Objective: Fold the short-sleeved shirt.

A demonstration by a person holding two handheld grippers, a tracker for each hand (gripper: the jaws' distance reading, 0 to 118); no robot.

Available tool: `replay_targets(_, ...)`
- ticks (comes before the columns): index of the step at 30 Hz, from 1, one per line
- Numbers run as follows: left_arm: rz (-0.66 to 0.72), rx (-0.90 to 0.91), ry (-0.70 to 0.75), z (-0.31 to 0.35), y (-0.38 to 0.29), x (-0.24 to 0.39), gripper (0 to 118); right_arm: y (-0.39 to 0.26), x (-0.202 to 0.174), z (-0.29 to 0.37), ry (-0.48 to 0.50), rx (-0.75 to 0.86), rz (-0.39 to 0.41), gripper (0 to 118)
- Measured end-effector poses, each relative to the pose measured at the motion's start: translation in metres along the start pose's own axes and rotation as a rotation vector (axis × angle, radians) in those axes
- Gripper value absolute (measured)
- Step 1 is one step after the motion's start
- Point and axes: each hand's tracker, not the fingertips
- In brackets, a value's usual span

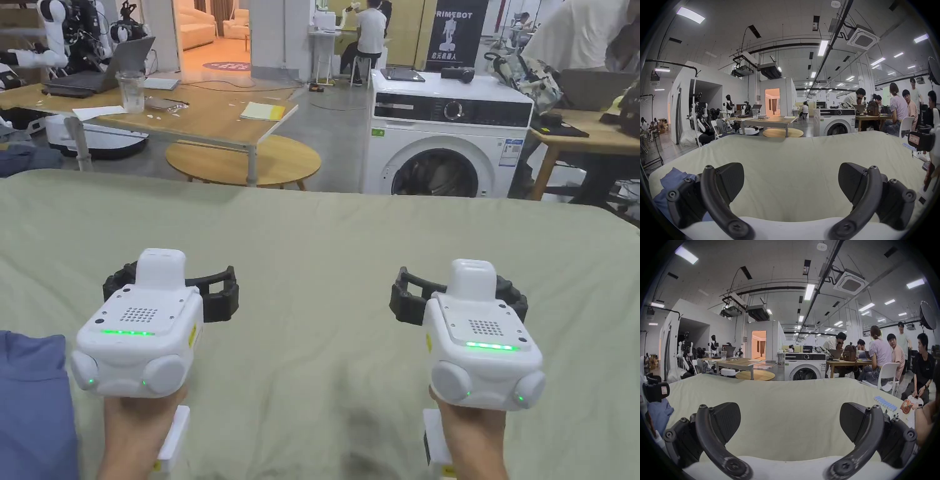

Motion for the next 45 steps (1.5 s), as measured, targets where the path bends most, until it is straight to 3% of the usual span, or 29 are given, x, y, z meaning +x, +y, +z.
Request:
replay_targets(4,0.009,0.011,0.011,0.005,0.002,0.000,115,-0.001,0.004,0.000,-0.001,-0.008,-0.023,118)
replay_targets(45,-0.007,0.023,0.019,0.012,0.008,0.004,115,0.001,-0.003,0.006,0.008,-0.002,0.032,118)
